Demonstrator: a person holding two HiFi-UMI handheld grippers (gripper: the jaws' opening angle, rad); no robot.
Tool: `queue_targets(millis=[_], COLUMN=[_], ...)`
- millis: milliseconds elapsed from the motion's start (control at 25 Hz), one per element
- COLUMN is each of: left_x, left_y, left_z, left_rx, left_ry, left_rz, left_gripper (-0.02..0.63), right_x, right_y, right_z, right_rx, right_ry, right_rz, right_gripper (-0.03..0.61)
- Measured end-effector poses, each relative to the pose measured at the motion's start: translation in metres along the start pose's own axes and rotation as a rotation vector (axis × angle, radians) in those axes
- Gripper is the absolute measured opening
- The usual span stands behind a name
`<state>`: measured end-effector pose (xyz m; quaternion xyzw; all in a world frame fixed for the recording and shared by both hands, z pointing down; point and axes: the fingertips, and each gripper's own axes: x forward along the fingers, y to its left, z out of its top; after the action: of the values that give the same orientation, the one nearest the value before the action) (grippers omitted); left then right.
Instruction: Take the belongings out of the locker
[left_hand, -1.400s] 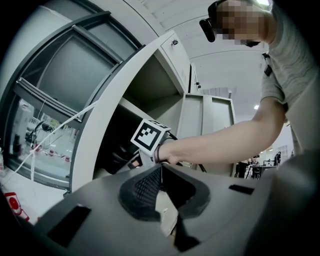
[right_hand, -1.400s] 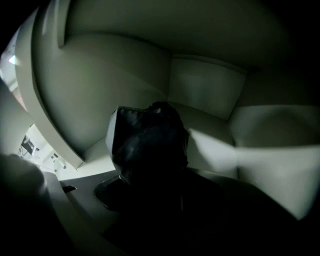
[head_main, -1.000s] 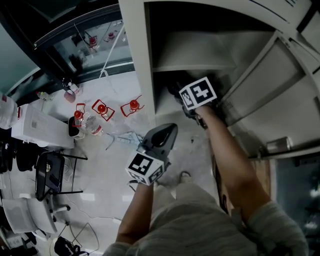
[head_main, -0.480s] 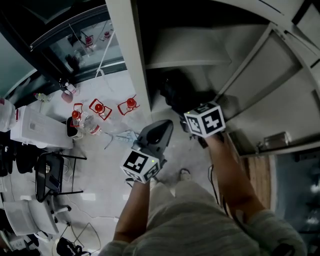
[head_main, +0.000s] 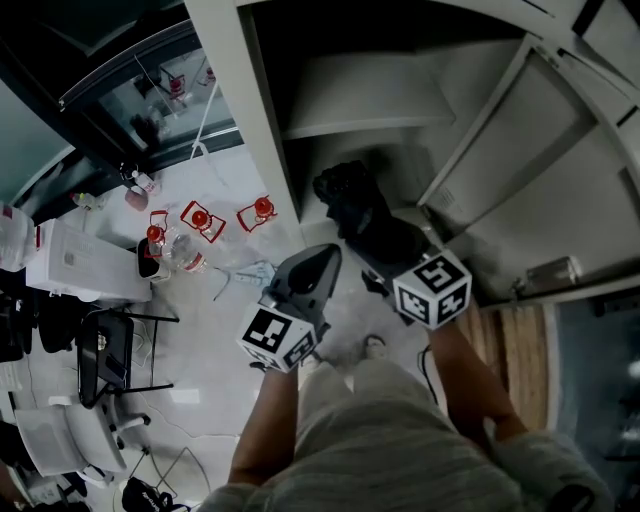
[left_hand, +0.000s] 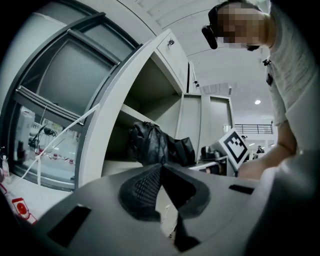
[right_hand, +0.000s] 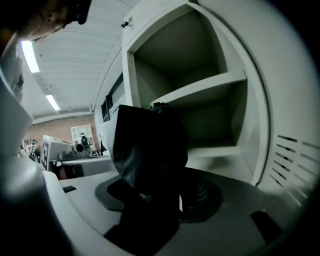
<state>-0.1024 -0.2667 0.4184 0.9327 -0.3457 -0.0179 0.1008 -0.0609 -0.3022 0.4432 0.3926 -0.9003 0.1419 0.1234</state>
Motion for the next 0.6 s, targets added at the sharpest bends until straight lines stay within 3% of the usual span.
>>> queue_targets(millis=[320,600], left_x=[-0.001,-0.003], left_y=[-0.012,-0.016], left_z=[0.015,0.015], left_rx=[0.028,0.047], left_ry=[-0.028,-0.009], left_rz=[-0.025,-0.033], left_gripper=[0.005,0.005], right_x=[-0.038,-0.057], right_y=[0.031,0.039], right_z=[0.024,0.030], right_rx=[-0.041,-0.073], right_ry=[-0.183,-0.223], right_rz=[0.097,0.100], right_gripper=[0.255,0.255])
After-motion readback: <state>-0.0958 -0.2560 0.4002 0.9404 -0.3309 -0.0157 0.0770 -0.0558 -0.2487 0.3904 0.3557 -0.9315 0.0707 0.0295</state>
